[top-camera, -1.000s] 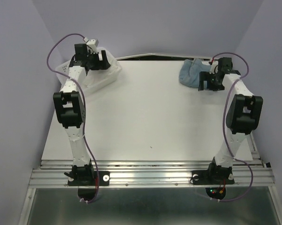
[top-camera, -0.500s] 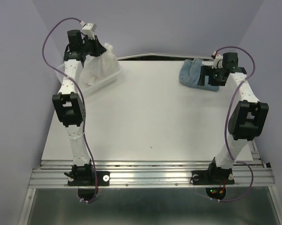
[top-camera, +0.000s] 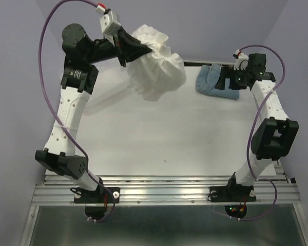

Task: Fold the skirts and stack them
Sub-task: Move the skirt to the center of the board

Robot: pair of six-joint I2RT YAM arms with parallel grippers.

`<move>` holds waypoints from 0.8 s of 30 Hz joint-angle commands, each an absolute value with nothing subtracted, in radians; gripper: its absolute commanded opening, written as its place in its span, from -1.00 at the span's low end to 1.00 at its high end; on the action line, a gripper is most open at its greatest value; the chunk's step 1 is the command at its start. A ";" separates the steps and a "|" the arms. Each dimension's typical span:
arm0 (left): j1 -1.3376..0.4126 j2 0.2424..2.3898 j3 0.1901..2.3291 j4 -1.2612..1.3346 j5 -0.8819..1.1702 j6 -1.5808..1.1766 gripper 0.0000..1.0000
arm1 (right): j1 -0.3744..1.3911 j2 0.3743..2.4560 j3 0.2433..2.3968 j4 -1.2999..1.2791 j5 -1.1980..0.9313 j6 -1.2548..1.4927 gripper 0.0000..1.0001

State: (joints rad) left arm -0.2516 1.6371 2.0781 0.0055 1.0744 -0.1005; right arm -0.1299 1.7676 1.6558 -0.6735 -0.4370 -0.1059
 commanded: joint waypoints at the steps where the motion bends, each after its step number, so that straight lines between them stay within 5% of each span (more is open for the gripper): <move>1: -0.222 1.545 1.726 0.132 1.304 -0.189 -1.00 | -0.132 1.701 1.661 -0.658 -0.469 -0.152 1.00; 4: -0.189 1.479 1.532 -0.018 1.264 0.048 -1.00 | -0.132 1.674 1.631 -0.661 -0.483 -0.195 1.00; 7: -0.178 1.529 1.363 -0.446 1.105 0.482 -0.98 | -0.132 1.657 1.588 -0.692 -0.517 -0.256 1.00; 12: -0.103 1.703 1.282 -0.574 0.965 0.719 -0.90 | -0.132 1.686 1.574 -0.805 -0.687 -0.370 0.99; 19: -0.041 1.750 1.309 -0.707 0.856 0.992 -0.05 | -0.061 1.715 1.494 -0.772 -0.778 -0.367 0.82; 24: -0.040 1.608 1.261 -0.667 0.784 1.008 0.18 | 0.082 1.762 1.514 -0.697 -0.738 -0.296 0.59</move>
State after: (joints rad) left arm -0.0326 1.7660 1.2587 -0.6441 0.8314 0.9066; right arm -0.0246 1.7390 1.4952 -0.7761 -0.7242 -0.3439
